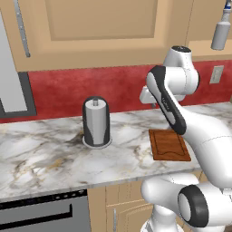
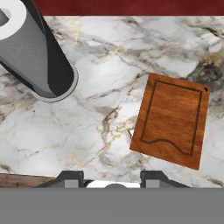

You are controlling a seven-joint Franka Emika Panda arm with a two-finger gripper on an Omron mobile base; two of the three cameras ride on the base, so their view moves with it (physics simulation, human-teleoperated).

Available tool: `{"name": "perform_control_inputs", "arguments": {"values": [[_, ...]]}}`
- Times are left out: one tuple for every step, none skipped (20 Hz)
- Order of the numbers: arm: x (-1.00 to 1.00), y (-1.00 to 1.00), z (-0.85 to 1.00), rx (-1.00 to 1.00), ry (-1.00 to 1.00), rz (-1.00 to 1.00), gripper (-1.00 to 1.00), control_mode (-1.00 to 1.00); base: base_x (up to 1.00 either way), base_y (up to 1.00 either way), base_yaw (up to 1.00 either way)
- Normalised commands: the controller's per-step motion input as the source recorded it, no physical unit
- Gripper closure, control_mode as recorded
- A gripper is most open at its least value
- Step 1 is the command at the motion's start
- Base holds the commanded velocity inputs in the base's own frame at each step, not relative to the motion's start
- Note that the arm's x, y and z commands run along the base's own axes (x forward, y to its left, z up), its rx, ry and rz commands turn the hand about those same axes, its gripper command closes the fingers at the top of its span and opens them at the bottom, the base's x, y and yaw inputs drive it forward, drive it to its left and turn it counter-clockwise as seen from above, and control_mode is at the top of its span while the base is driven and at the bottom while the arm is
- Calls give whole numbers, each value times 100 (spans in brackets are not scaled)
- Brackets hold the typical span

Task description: Move the cutting board and knife to the sink. Then move spray from the cabinet to the counter.

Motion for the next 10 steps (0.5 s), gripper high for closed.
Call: {"name": "perform_control_inputs", "arguments": {"values": [[-4,0,0,0,-3,0,-100,-100,0,0,0],[-4,0,0,0,0,0,-100,-100,0,0,0],[0,0,0,0,0,0,-100,-100,0,0,0],[0,-4,0,1,0,0,-100,-100,0,0,0],[0,0,0,0,0,0,-100,-100,0,0,0],[0,0,0,0,0,0,-100,-100,0,0,0],[0,0,0,0,0,0,-100,-100,0,0,0],[0,0,0,0,0,0,-100,-100,0,0,0],[0,0,0,0,0,0,-100,-100,0,0,0],[0,0,0,0,0,0,-100,-100,0,0,0]]}}
